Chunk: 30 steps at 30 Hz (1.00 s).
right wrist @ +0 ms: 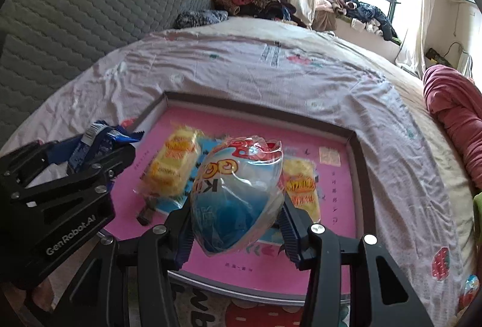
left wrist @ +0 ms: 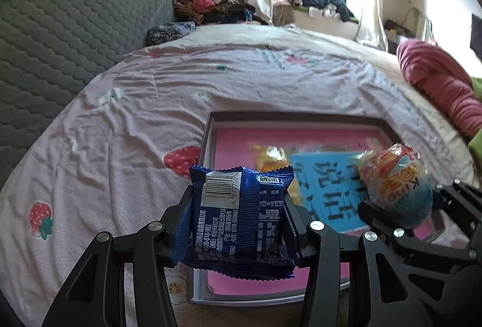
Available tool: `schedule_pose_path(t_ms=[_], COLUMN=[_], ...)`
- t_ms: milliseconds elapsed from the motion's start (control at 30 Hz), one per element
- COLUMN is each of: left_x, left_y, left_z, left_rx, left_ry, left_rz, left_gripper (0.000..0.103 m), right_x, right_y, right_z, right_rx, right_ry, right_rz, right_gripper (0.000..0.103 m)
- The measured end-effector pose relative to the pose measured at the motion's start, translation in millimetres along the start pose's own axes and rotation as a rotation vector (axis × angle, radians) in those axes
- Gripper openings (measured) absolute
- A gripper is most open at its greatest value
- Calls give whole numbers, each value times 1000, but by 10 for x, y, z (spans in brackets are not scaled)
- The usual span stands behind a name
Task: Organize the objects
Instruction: 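Lower the blue packet into the tray and open while the right tool releases the capsule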
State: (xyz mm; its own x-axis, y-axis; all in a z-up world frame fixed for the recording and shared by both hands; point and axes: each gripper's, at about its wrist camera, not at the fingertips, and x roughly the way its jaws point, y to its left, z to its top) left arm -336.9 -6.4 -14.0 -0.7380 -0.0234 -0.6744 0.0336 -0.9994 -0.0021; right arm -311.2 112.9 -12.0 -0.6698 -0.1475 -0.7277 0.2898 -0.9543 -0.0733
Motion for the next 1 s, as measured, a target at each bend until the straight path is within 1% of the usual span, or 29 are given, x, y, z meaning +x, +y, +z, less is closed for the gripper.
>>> schedule_pose_path(t_ms=[133, 200, 300, 367, 433, 500, 767, 1000], left_x=[96, 141, 167, 177, 195, 221, 239, 288], left_y=[-17, -12, -36, -36, -55, -58, -75, -83], left_z=[-59, -94, -133, -155, -180, -197, -206, -231], left_rx=[20, 17, 26, 16, 29, 24, 25, 32], left_ry=[31, 45, 58, 69, 75, 86, 86, 94], left_rz=[13, 2, 7, -12, 1, -6, -23, -22], left_gripper=[53, 53, 53, 53, 53, 53, 53, 53], right_x=[122, 165, 207, 231, 254, 270, 356, 444], right_y=[-82, -100, -83, -63, -51, -53, -73, -61], right_z=[-38, -47, -57, -64, -72, -77, -120, -158], right_rx=[19, 18, 12, 1, -5, -7, -5, -19], right_ry=[10, 14, 24, 33, 39, 49, 76, 111], right_rz=[-1, 1, 15, 16, 18, 19, 31, 37], right_gripper=[50, 50, 50, 50, 50, 50, 50, 50])
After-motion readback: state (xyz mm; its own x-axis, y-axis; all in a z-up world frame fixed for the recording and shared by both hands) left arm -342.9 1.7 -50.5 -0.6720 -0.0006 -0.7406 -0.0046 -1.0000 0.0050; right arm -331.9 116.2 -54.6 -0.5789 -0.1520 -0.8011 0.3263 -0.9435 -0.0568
